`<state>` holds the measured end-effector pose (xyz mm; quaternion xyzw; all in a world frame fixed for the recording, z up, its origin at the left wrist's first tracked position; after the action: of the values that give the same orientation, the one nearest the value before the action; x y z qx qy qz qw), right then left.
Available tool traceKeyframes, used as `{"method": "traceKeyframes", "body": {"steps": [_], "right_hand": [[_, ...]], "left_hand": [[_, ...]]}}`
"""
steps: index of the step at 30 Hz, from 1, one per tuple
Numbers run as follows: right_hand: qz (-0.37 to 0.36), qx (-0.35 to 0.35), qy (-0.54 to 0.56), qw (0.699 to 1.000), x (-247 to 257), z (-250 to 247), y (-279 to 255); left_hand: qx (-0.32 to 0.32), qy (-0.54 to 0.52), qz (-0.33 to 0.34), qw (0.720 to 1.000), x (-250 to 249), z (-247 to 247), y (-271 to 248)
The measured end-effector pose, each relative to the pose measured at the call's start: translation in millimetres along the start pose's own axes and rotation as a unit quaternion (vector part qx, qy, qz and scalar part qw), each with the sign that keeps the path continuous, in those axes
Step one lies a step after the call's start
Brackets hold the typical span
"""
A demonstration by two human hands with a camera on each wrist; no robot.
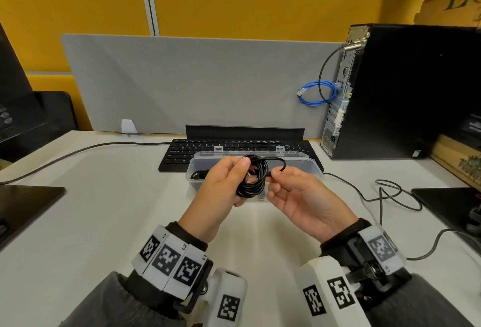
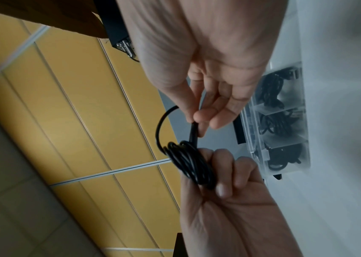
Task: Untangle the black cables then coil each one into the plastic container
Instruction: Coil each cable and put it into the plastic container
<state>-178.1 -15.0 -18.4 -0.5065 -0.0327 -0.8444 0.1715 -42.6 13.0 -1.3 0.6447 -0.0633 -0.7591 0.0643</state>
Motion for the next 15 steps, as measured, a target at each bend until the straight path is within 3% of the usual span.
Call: {"method": "traceKeyframes", "body": {"steps": [9, 15], "right_hand": [[0.032, 0.037, 0.055, 0.997, -10, 4, 0], [0.003, 0.057, -0.006, 0.998, -13, 8, -1]], "left_hand": [[0.019, -0.053, -0.02, 0.998, 0, 1, -2], [0.009, -0.076, -0.028, 0.997, 2, -3, 1]]}}
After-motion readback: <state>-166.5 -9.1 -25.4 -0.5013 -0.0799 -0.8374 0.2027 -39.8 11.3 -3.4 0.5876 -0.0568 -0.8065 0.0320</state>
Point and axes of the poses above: each hand's wrist, its own y-axis towards the middle knuckle, its own z-axis out of the palm, x = y × z, the point moved 3 cm from there along y, towards the middle knuckle, and after that the axes turned 7 degrees about -y, right-handed, at the moved point
